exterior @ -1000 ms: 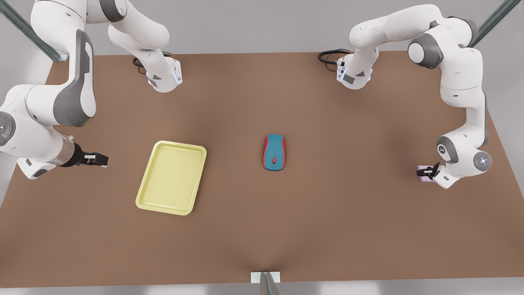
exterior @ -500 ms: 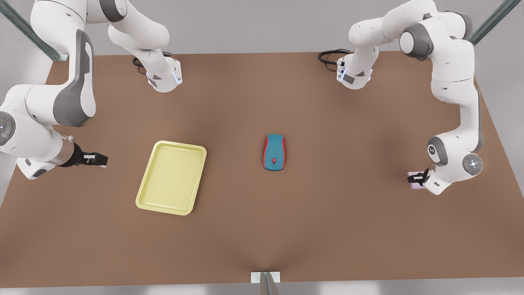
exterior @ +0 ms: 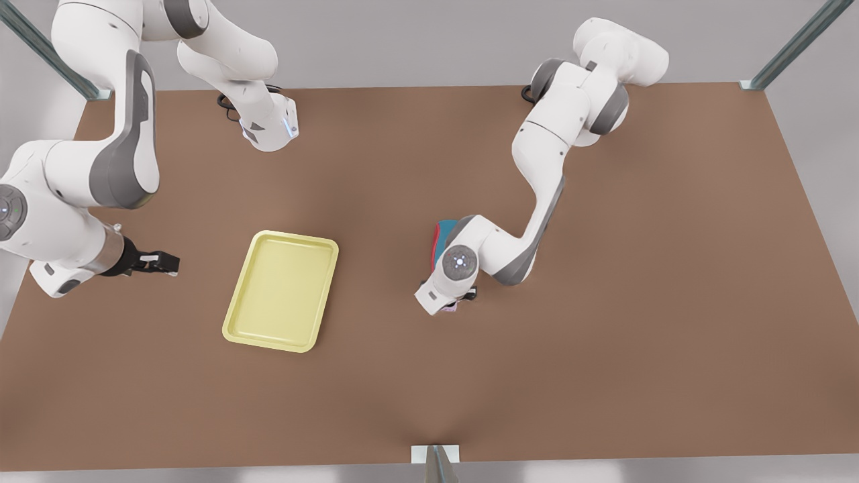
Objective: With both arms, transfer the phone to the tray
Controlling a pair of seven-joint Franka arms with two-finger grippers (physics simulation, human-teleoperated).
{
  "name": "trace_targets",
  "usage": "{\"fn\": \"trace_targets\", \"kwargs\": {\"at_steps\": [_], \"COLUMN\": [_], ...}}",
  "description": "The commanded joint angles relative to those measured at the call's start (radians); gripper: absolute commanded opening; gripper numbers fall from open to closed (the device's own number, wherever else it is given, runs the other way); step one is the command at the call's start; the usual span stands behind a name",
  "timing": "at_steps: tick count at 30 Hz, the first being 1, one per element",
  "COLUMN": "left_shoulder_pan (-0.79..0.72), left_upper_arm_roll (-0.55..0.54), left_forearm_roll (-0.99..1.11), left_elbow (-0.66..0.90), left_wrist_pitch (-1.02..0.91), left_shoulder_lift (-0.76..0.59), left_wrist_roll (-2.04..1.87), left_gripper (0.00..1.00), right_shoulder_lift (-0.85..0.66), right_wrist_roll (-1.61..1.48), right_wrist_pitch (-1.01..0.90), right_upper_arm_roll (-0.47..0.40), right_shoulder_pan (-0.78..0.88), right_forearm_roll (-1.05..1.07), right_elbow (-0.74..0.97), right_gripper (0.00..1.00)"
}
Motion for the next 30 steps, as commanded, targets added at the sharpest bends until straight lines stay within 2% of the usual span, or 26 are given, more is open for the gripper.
{"fn": "trace_targets", "kwargs": {"at_steps": [1,5,6,7,11,12,13,14,15,16,17,18,19,20,23,25,28,30], "left_shoulder_pan": [0.005,0.030,0.040,0.053,0.073,0.097,0.190,0.289,0.404,0.436,0.445,0.468,0.478,0.482,0.481,0.481,0.473,0.475], "left_upper_arm_roll": [-0.055,-0.165,-0.178,-0.190,-0.193,-0.179,-0.170,-0.101,-0.015,0.068,0.115,0.100,0.068,0.066,0.069,0.069,0.065,0.066], "left_forearm_roll": [-0.021,-0.028,-0.028,-0.027,-0.027,-0.027,-0.016,0.022,0.030,0.073,0.087,0.097,0.130,0.127,0.120,0.015,0.019,0.019], "left_elbow": [0.039,0.039,0.039,0.037,0.037,0.036,0.033,0.033,0.031,0.030,0.026,-0.119,-0.455,-0.547,-0.452,-0.377,-0.360,-0.360], "left_wrist_pitch": [0.002,0.077,0.089,0.100,0.102,0.053,-0.164,-0.439,-0.618,-0.713,-0.736,-0.684,-0.438,-0.426,-0.616,-0.733,-0.733,-0.733], "left_shoulder_lift": [0.033,0.061,0.062,0.062,0.058,0.020,-0.083,-0.216,-0.336,-0.398,-0.433,-0.526,-0.724,-0.801,-0.790,-0.755,-0.754,-0.752], "left_wrist_roll": [-0.844,-0.754,-0.741,-0.734,-0.735,-0.708,-0.463,-0.126,0.244,0.528,0.605,0.630,0.636,0.670,0.668,0.656,0.667,0.668], "left_gripper": [0.68,0.69,0.74,1.00,1.00,1.00,1.00,1.00,1.00,1.00,1.00,1.00,1.00,1.00,1.00,1.00,1.00,1.00], "right_shoulder_lift": [0.006,0.023,0.025,0.026,0.026,0.028,0.029,0.041,0.072,0.112,0.135,0.166,0.204,0.244,0.353,0.457,0.572,0.561], "right_wrist_roll": [-0.019,-0.030,-0.030,-0.030,-0.019,-0.017,-0.030,-0.011,-0.011,-0.008,0.100,0.225,0.311,0.409,0.633,0.714,0.970,1.004], "right_wrist_pitch": [-0.001,0.001,0.001,0.001,0.001,0.001,0.001,0.002,0.024,0.070,0.110,0.111,0.160,0.197,0.326,0.326,0.390,0.418], "right_upper_arm_roll": [0.000,0.000,0.000,0.000,0.000,0.000,0.007,0.068,0.077,0.077,0.077,0.077,0.077,0.077,0.077,0.077,0.077,0.074], "right_shoulder_pan": [0.000,-0.003,-0.004,-0.004,-0.004,0.000,0.005,0.005,0.040,0.102,0.155,0.207,0.255,0.295,0.372,0.413,0.530,0.612], "right_forearm_roll": [0.001,0.001,0.001,0.001,0.001,0.003,0.035,0.066,0.056,0.053,0.020,0.020,0.020,0.021,0.021,0.020,0.020,-0.042], "right_elbow": [0.009,0.021,0.027,0.027,0.027,0.027,0.026,0.029,0.037,0.035,0.034,0.034,0.035,0.035,0.064,0.178,0.305,0.216], "right_gripper": [1.00,1.00,1.00,1.00,1.00,1.00,1.00,1.00,1.00,1.00,1.00,1.00,1.00,1.00,1.00,1.00,1.00,1.00]}}
